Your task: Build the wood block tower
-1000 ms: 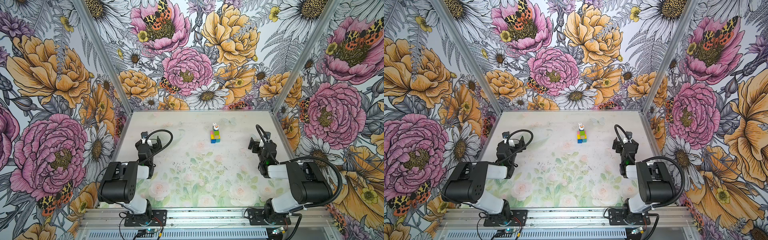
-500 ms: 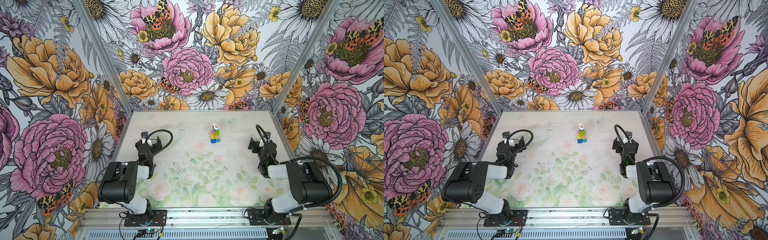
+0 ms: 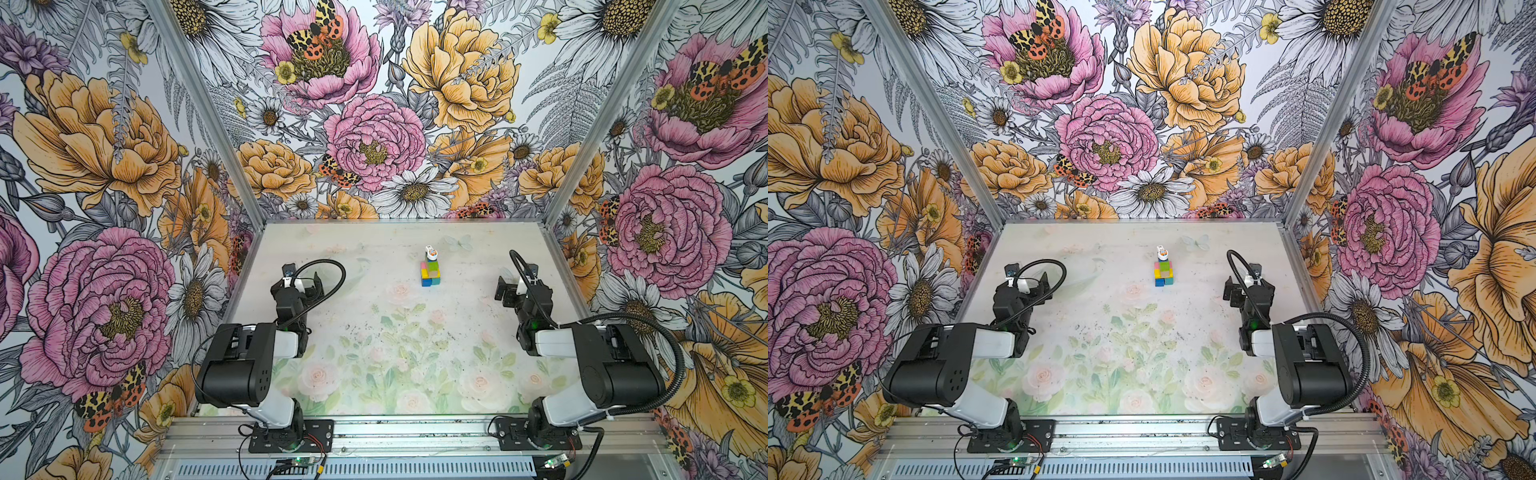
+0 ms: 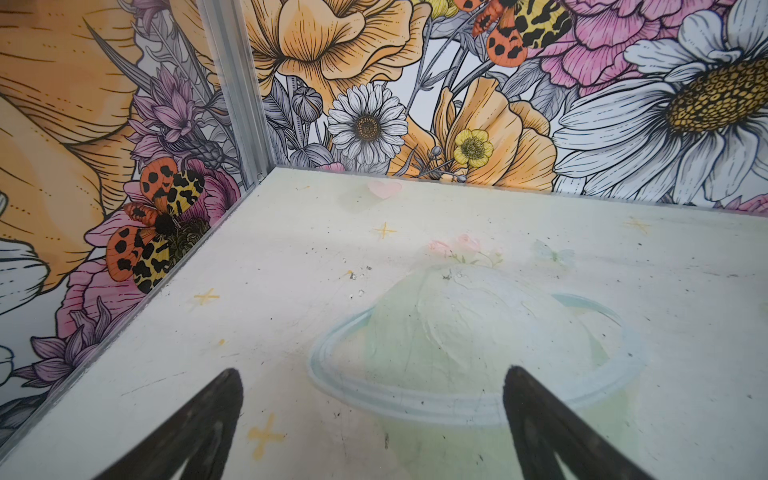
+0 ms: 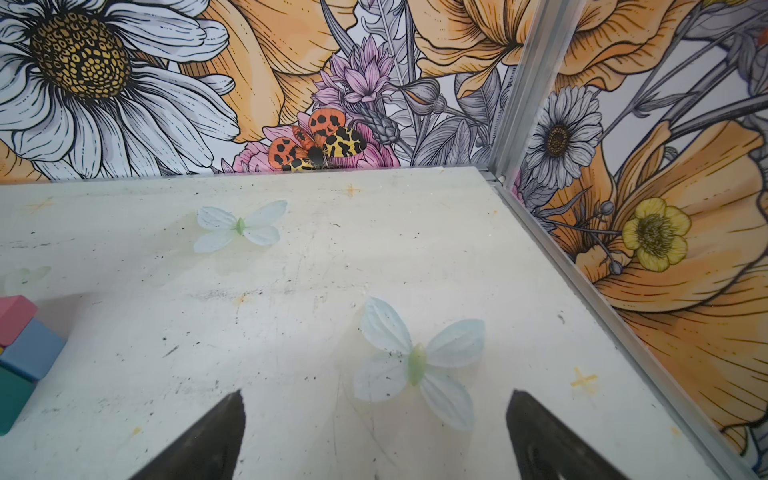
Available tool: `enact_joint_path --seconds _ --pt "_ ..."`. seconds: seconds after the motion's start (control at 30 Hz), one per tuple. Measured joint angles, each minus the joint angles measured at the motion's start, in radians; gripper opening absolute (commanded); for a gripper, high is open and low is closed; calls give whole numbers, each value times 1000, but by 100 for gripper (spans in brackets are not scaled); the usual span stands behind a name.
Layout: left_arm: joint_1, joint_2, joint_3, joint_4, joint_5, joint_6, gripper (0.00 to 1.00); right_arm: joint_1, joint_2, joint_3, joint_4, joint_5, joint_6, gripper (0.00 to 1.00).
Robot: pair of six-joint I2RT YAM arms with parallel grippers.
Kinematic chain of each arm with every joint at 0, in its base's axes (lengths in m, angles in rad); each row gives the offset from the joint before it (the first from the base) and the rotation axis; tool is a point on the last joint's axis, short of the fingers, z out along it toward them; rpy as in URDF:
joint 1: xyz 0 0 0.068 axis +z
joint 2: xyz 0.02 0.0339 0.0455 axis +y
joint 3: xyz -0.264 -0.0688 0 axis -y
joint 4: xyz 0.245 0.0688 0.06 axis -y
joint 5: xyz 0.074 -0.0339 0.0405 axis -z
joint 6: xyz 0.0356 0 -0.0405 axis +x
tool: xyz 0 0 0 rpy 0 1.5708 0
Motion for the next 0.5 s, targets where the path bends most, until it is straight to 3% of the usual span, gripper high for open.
enact_joint_path --seconds 0.5 --pt "0 0 0 0 0 0 99 0 0 5 -9 -12 0 100"
